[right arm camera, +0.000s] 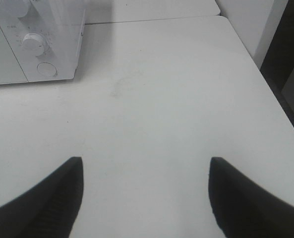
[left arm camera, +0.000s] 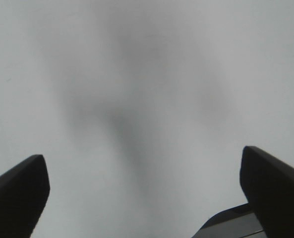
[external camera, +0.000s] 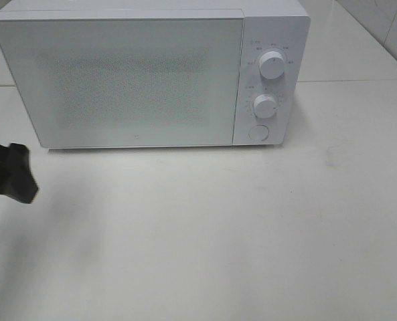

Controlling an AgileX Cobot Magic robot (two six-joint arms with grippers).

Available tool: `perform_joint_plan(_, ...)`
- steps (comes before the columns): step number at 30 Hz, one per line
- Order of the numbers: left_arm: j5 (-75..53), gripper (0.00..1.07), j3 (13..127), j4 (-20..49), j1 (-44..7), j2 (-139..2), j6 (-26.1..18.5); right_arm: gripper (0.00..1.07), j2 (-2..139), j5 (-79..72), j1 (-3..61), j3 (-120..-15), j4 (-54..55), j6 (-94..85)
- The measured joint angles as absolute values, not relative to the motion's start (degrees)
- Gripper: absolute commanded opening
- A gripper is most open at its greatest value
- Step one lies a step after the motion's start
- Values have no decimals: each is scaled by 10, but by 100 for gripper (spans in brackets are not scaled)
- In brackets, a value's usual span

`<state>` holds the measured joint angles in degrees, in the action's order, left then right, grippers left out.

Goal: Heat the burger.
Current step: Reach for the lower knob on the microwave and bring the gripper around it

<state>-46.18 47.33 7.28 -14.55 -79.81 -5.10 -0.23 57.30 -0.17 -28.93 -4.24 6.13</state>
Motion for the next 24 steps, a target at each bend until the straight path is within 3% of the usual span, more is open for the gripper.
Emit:
perform_joint_plan(1,-489,99,473,71,-103,-787,-49,69,-2,573,-2,-289,-42,61)
perform_joint_plan(2,-489,99,473,71,-103,-787,-49,69,-2,573,-2,-289,-42,61)
perform_joint_plan(4,-525,99,473,74,-46,-768,-46,69,-2,573,-2,-289,-42,61)
perform_joint_plan(9,-599,99,473,79,11,-731,-41,69,-2,573,-2,-289,-42,61)
perform_joint_plan(24,-635,99,390,78,18,-498,-32,69,-2,573,-2,-289,-42,61)
